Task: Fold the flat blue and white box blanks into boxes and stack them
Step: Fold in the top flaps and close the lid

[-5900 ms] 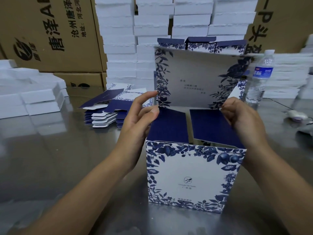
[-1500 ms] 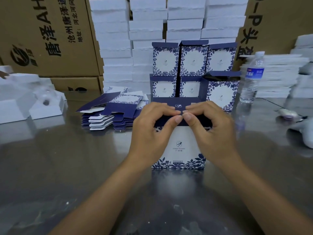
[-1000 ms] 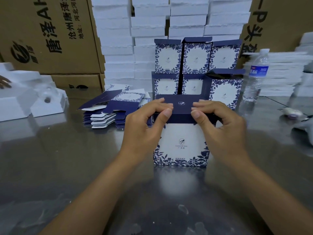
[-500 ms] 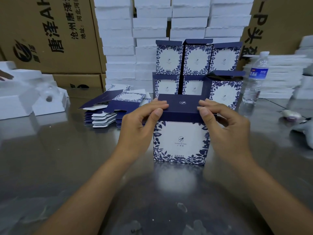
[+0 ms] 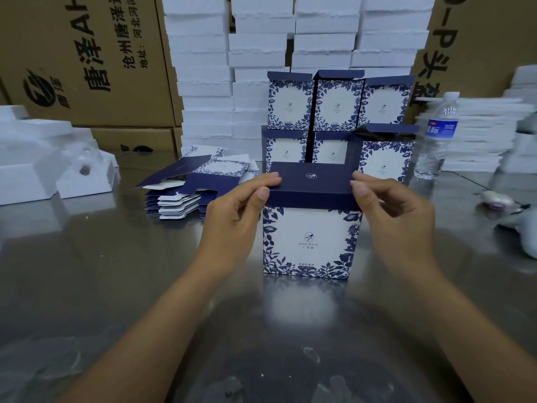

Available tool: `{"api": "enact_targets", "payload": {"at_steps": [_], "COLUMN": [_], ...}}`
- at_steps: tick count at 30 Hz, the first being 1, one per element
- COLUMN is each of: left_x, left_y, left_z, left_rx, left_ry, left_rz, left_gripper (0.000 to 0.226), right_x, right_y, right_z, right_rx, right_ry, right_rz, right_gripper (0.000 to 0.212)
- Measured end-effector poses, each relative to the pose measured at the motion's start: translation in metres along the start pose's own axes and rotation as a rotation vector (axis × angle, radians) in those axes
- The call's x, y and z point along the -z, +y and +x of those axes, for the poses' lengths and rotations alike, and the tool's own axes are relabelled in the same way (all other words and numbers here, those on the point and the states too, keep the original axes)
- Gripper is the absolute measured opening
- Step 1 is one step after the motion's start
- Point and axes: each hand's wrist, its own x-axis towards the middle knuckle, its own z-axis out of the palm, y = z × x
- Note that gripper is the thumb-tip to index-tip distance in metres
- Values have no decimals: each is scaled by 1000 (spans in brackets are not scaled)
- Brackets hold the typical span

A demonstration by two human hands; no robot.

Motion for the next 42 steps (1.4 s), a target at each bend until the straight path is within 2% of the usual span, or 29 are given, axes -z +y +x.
{"api": "enact_targets", "payload": {"at_steps": [5,7,10,12,16,19,23,27,32,35,38,42], "left_x": [-6,-10,-14,-18,-26,-27,-27,-30,-28,-33,-38,-35], "left_y": [1,1,-1,-4,-12,-22,-41,-53,-55,-50,-48,-53], "left_z": [-6,-11,-14,-16,-19,-16,-10,-16,-15,-12,-14,-11], "left_rx": [33,64,25,12,142,214,265,315,254,30,-14,-82], "left_ry": [37,65,134,127,2,-142,-115,-155,-294,-443,-489,-545], "left_rz": [-81,-91,-5,0,-77,-9,133,100,243,614,584,720], "left_gripper": [19,19,24,31,41,40,21,22,28,11,27,31], "right_x": [-1,-1,-7,-16,-28,-28,-24,-26,-34,-39,-42,-42], "right_y": [2,3,3,2,7,16,42,75,111,127,136,131], "right_z": [-3,-6,-14,-20,-19,0,36,72,113,133,149,164], "right_rx": [45,230,604,676,524,357,135,32,-24,-55,-63,-88], "right_ry": [-6,36,16,-43,-104,-181,-325,-380,-369,-370,-378,-456], "right_rz": [-56,-293,-665,-829,-1041,-1118,-1182,-1172,-1204,-1260,-1324,-1351], "right_gripper": [13,13,29,41,63,65,65,66,66,65,65,68]}}
